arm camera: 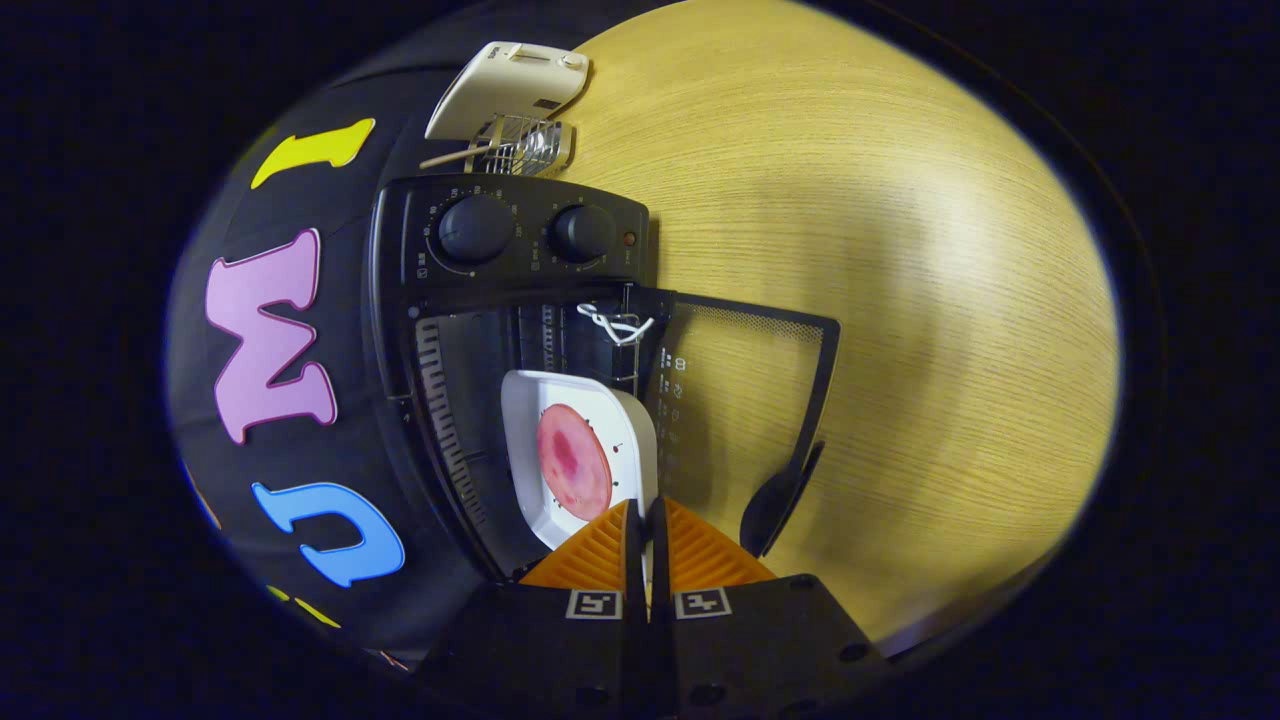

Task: Open the toaster oven, put the food inside, and close the toaster oven door.

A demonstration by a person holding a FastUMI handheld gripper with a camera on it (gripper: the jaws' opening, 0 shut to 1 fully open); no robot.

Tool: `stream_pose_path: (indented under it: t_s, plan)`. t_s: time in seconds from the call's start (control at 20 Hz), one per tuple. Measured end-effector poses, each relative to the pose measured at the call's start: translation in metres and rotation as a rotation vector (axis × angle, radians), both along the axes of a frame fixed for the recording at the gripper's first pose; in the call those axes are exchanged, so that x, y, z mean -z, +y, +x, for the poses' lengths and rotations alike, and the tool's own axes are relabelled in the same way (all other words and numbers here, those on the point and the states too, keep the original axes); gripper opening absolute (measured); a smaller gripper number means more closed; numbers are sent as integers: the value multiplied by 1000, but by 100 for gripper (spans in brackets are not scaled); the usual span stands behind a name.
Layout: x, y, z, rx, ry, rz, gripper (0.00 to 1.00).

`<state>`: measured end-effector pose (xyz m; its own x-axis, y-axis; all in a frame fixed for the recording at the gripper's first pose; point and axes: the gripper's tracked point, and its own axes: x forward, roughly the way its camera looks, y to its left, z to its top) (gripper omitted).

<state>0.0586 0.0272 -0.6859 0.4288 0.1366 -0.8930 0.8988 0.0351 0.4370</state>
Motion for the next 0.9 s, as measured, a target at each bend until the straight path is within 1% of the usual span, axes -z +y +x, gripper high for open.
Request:
stream_pose_path:
  t_s: [0.25,0.4,0.55,0.7,0.9]
  plan:
    - [15,7,42,82,-13,-6,5]
    - [28,17,59,128,-5,16,5]
    - [37,23,72,140,-10,24,5]
    - [41,18,77,141,-2,-7,5]
    - [44,19,81,150,-11,3,7]
